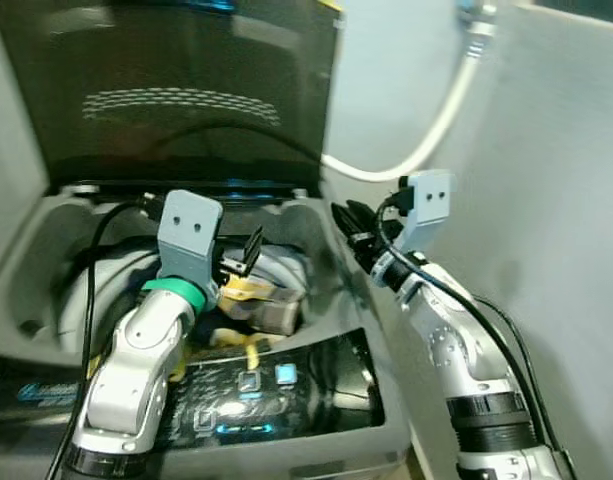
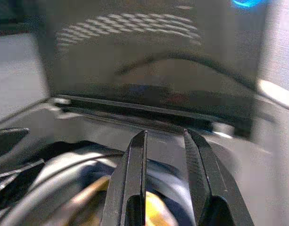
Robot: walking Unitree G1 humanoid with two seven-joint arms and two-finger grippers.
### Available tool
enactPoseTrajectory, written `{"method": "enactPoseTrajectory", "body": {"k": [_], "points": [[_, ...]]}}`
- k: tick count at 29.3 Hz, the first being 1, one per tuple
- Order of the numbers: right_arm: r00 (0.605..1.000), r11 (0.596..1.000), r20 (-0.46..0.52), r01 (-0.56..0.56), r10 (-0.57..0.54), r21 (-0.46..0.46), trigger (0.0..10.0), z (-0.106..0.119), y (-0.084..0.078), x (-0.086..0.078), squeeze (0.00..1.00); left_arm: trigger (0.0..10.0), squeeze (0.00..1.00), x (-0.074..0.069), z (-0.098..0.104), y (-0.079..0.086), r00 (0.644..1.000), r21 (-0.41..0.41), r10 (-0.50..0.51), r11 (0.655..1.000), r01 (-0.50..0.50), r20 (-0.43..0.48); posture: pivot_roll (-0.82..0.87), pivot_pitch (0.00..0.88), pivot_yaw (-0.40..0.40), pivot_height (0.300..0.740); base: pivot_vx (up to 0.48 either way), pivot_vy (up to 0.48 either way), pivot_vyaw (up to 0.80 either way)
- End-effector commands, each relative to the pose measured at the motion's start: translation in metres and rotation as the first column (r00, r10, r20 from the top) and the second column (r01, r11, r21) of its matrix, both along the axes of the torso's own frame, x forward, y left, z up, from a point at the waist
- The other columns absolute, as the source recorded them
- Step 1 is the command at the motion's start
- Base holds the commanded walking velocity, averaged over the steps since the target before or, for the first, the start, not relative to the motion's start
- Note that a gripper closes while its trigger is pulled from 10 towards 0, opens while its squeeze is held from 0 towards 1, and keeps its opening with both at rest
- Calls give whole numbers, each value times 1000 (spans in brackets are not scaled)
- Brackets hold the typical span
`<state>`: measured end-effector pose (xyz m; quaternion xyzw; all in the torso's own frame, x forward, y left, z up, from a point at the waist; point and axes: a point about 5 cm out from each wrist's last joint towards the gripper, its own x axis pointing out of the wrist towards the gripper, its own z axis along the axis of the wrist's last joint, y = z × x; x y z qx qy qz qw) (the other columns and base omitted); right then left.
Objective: Clothes washing
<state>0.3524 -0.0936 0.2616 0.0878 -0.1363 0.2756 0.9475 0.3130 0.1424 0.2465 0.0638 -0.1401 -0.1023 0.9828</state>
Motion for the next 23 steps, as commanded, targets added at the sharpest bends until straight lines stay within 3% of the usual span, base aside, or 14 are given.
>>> {"method": "enactPoseTrajectory", "body": {"k": [1, 7, 21, 22, 23], "points": [[1000, 999, 11, 9, -9, 43, 10000, 4, -6, -1, 0, 10000, 0, -3, 0, -3, 1000, -11, -16, 1000, 16, -5, 43, 0, -50, 740, 0, 0, 0], [1000, 999, 21, 6, -7, 33, 10000, 6, -6, -2, 0, 10000, 0, -5, 2, -4, 1000, -24, -24, 999, 25, 4, 41, 0, -46, 740, 0, 0, 0], [1000, 1000, 26, -4, 4, 19, 10000, 5, -3, -4, 0, 10000, 0, -8, 2, -6, 1000, -48, -22, 999, 22, 2, 42, 0, -46, 740, 0, -480, 0], [1000, 1000, 26, -6, 5, 16, 10000, 4, -3, -4, 0, 10000, 0, -8, 2, -6, 999, -123, -38, 992, 35, -19, 41, 0, -47, 740, 0, 0, 0], [1000, 1000, 26, -6, 5, 16, 10000, 4, -3, -4, 0, 10000, 0, -8, 2, -6, 999, -123, -38, 992, 35, -19, 41, 0, -47, 740, 0, 0, 0]]}}
